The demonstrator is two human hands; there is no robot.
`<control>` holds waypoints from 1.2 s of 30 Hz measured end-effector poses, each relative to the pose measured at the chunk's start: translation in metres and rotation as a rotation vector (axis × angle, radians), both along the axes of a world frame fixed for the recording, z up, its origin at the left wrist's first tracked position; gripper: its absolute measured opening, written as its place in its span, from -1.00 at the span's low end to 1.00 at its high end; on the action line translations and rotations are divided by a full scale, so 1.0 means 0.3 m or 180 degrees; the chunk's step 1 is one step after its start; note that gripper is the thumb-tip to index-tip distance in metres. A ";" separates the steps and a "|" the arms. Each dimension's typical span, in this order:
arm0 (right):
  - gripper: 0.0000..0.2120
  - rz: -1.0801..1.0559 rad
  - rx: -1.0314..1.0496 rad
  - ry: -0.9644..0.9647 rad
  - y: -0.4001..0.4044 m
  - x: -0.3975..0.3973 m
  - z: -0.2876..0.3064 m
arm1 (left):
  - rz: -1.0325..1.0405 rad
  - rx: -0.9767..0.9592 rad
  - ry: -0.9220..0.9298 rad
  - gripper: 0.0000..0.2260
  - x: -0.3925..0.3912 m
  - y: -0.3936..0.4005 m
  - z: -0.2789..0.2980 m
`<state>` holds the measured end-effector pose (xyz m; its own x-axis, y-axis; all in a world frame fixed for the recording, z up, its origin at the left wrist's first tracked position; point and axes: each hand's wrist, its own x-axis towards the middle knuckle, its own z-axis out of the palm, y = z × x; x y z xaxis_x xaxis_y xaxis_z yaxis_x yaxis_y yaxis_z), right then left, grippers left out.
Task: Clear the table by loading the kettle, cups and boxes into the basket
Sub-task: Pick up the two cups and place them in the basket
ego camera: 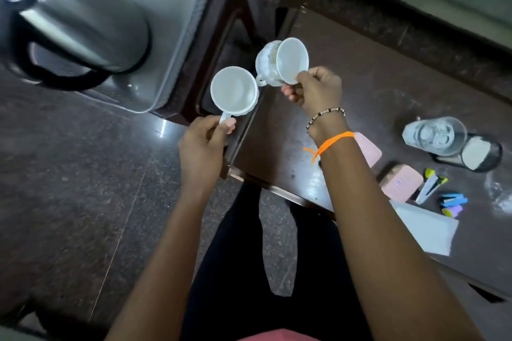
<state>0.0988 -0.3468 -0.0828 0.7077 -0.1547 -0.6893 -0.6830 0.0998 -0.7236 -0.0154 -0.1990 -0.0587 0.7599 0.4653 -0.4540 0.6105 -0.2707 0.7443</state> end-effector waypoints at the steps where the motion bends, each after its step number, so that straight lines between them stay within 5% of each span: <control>1: -0.76 0.0101 0.0028 -0.0024 0.061 0.008 0.017 | 0.0146 0.0021 -0.0049 -0.89 -0.003 0.054 0.019; 8: -0.72 0.0861 -0.0217 -0.0282 0.453 0.109 0.067 | 0.0664 0.0391 -0.0010 -0.75 0.028 0.391 0.018; 15: -0.73 0.1767 -0.1529 -0.0487 0.701 0.207 -0.021 | 0.0438 0.0966 0.0455 -0.75 0.105 0.560 -0.120; 18: -0.89 0.2281 -0.2316 -0.0464 0.740 0.218 -0.033 | 0.0120 0.1325 0.0735 -0.77 0.119 0.582 -0.170; 22: -0.71 0.2580 -0.2988 -0.0471 0.768 0.226 -0.060 | -0.0241 0.1704 0.1001 -0.75 0.108 0.581 -0.209; 32: -0.72 0.3343 -0.4005 -0.1213 0.789 0.203 -0.146 | -0.0891 0.2263 0.1344 -0.75 0.110 0.602 -0.204; 36: -0.73 0.3359 -0.3854 -0.1382 0.770 0.191 -0.147 | -0.0548 0.2040 0.1125 -0.63 0.111 0.565 -0.164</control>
